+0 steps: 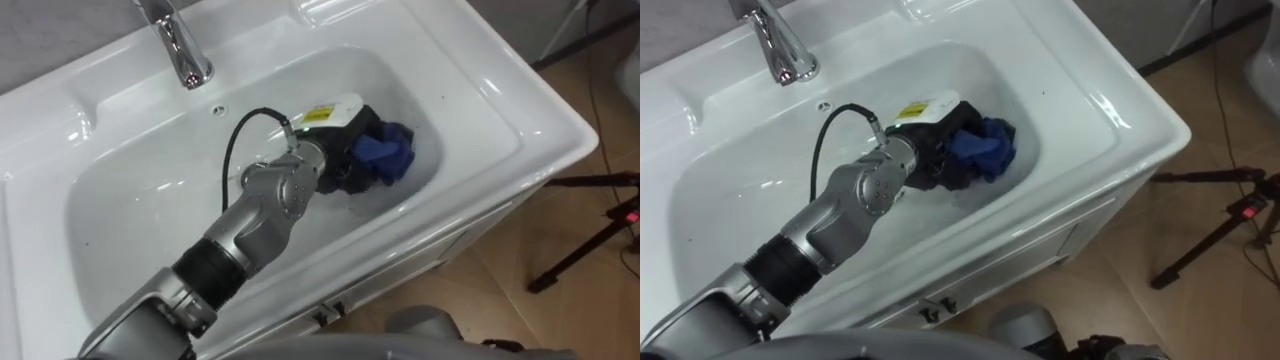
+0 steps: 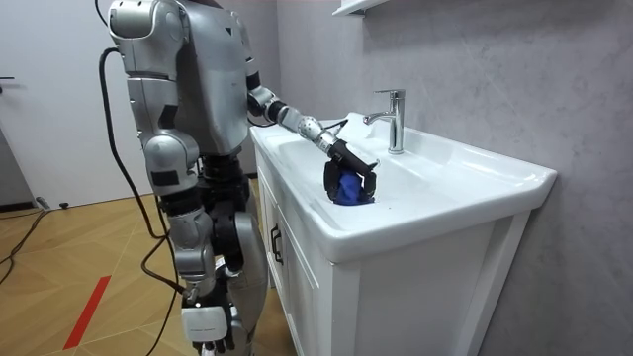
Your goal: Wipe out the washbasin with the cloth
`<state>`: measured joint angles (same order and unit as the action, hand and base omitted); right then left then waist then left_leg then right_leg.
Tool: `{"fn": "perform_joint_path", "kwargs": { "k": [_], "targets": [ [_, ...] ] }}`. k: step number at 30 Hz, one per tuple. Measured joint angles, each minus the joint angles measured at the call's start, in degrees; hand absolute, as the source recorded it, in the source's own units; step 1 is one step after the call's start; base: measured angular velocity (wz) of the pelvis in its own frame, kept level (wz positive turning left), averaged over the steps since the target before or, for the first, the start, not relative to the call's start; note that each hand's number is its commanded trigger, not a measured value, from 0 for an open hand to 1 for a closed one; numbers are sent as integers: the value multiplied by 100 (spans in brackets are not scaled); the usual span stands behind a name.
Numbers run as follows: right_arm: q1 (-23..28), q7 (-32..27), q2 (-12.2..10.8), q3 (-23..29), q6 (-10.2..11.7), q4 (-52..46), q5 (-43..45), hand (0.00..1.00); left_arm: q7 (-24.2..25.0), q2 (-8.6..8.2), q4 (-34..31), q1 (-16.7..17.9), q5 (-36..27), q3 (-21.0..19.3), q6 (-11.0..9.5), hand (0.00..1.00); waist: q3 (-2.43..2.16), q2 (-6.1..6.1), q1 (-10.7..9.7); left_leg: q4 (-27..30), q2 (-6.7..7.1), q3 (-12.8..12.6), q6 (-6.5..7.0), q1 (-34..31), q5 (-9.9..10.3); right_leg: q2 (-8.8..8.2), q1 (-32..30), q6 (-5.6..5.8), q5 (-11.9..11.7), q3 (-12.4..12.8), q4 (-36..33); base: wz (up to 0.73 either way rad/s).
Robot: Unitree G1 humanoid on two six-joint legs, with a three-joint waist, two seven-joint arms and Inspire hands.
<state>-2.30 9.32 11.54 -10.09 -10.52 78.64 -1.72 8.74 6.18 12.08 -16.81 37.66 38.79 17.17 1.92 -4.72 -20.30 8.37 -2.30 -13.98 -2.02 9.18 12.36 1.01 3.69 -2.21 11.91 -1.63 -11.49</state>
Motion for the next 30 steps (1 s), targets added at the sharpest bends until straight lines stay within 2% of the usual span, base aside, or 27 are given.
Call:
{"fn": "perform_joint_path", "kwargs": {
  "k": [4,10,15,18,21,22,25,26,28,30],
  "targets": [
    [0,5,20,1,114,20,-3,0,256,15,-300,0,0,5,0,100,-2,0,14,0,-2,3,0,-37,0,2,-68,0,0,0,1,-2],
    [6,5,27,3,119,16,-5,0,588,17,-393,-40,11,-42,0,100,-6,6,18,-9,-6,6,0,-56,0,-3,-71,0,0,-5,-25,-1],
    [16,-40,24,7,106,12,32,0,795,-23,-362,-41,294,-3,-4,100,-8,15,15,-21,-15,5,-1,-20,1,-4,-24,1,-1,-7,-29,2],
    [25,-51,31,85,52,10,109,0,959,89,-305,43,431,-9,-3,100,-8,26,31,-77,-21,14,-1,75,1,7,37,1,-1,-2,-28,-7],
    [55,-61,26,242,35,-8,217,0,972,124,-1,214,471,-206,-26,100,-3,103,70,-86,-21,11,-1,160,1,15,124,1,-1,32,-29,-5],
    [101,-81,22,292,16,-44,217,0,972,123,116,322,531,-347,-37,100,-23,145,87,-86,-21,8,-1,195,1,18,154,1,-1,24,-29,0],
    [207,-191,-32,428,-104,-80,229,0,924,100,431,536,600,-637,-70,100,-24,270,302,-86,-18,4,-1,277,1,36,224,2,0,59,-27,-5],
    [241,-215,-42,463,-170,-114,259,0,830,97,604,590,601,-767,-159,100,-48,309,413,-89,-18,-8,-1,312,1,65,239,2,0,75,-30,-10],
    [239,-229,-46,463,-219,-126,346,0,685,102,776,703,605,-961,-210,100,-79,354,566,-87,-14,11,0,358,1,78,267,2,0,153,-23,-16],
    [246,-295,-58,478,-222,-139,463,0,520,97,960,792,590,-1139,-298,100,-96,380,627,-82,-8,2,2,381,3,76,299,1,0,142,-19,0]
  ]
}}
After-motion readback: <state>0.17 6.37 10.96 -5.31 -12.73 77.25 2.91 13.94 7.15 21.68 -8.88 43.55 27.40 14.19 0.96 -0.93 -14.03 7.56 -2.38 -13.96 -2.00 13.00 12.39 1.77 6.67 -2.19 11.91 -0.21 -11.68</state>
